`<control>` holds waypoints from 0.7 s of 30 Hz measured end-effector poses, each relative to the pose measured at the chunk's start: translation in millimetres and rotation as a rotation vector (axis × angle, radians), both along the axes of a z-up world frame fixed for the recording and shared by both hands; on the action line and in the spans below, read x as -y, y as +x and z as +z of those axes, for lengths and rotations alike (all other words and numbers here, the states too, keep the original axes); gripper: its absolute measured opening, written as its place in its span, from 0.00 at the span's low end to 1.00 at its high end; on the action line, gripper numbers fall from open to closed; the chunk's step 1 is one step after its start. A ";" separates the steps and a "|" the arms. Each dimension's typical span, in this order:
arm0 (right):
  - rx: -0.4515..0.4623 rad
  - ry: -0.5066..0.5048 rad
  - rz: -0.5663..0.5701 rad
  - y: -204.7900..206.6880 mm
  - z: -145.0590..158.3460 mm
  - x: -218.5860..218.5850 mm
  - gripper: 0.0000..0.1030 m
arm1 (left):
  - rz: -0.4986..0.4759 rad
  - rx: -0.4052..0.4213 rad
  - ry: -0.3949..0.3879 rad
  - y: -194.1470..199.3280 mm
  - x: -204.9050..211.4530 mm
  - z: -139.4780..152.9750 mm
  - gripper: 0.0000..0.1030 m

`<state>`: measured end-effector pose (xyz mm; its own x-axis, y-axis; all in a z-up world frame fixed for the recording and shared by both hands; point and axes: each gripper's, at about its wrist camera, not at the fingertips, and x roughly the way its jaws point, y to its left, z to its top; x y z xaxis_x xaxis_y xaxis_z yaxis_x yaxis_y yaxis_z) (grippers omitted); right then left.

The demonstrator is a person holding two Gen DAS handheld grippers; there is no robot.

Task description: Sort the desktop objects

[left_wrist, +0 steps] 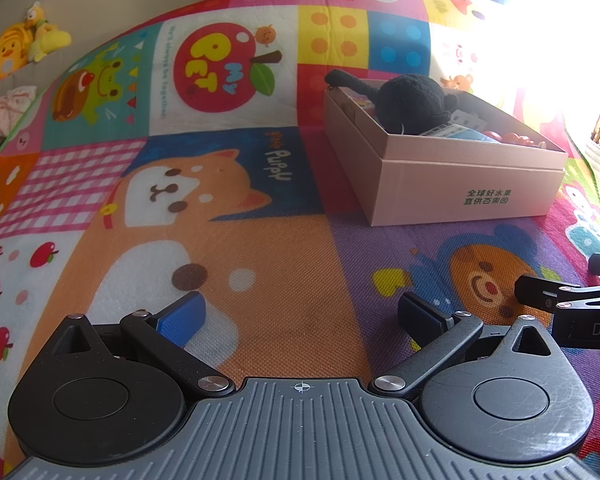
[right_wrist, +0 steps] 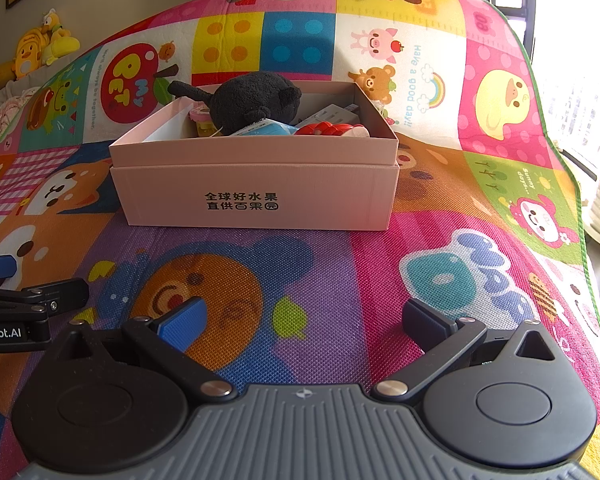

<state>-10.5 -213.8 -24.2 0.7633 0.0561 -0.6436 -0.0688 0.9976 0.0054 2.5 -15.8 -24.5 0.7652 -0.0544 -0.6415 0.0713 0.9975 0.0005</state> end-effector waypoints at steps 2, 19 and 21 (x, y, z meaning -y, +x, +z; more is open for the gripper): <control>0.000 0.000 0.000 0.1 0.0 0.1 1.00 | 0.000 0.000 0.000 0.0 0.2 -0.1 1.00; 0.000 0.000 0.000 1.0 0.0 0.1 1.00 | 0.002 -0.002 -0.003 6.7 -1.0 -0.5 1.00; 0.000 0.000 0.000 0.3 0.1 0.3 1.00 | 0.002 0.000 0.001 6.7 -0.3 -0.6 1.00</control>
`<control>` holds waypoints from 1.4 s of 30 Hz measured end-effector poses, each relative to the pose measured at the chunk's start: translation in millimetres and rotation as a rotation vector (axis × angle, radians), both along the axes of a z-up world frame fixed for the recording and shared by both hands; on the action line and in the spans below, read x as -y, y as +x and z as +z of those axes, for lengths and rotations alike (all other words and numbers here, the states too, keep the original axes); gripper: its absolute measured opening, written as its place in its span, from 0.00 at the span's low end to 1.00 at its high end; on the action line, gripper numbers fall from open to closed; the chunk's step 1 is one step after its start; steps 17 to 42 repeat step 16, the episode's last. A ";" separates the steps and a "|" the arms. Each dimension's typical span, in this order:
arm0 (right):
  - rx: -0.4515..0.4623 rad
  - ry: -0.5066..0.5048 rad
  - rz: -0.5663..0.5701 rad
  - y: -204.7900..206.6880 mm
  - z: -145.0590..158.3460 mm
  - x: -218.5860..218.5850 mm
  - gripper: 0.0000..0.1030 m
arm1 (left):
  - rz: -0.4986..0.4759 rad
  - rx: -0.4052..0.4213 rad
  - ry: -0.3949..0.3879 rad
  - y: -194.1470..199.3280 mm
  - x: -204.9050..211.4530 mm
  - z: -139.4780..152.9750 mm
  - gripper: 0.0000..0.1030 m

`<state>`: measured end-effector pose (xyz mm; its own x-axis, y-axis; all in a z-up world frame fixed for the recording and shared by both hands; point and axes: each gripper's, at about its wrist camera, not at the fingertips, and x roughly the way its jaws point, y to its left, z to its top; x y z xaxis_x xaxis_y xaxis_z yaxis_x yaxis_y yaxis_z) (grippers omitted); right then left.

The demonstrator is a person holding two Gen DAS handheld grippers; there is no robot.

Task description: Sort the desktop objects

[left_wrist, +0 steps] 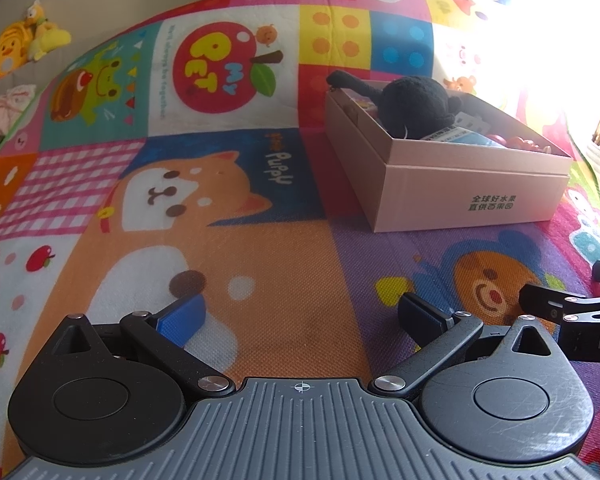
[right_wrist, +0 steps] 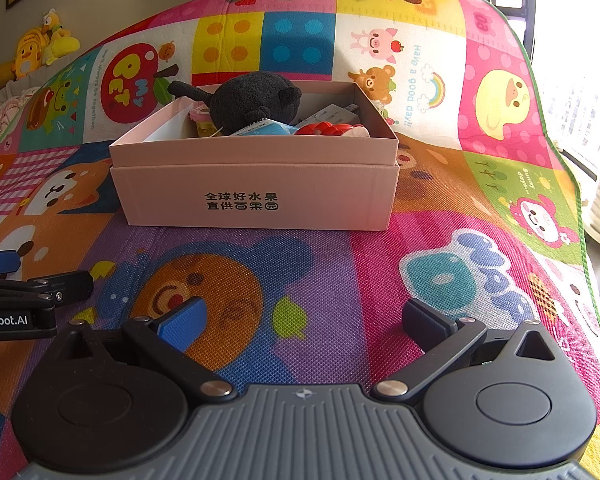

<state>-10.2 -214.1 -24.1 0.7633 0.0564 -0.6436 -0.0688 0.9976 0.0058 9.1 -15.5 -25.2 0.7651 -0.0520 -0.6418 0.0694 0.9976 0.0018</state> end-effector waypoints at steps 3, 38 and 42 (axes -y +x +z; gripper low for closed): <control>0.000 0.000 0.000 0.2 0.0 -0.2 1.00 | -0.003 -0.004 -0.005 1.5 -1.1 0.7 1.00; 0.000 0.000 0.000 -0.7 0.2 -1.0 1.00 | -0.013 -0.049 -0.030 -2.5 -5.4 4.9 1.00; 0.000 0.000 0.000 -0.7 0.2 -1.0 1.00 | -0.013 -0.049 -0.030 -2.5 -5.4 4.9 1.00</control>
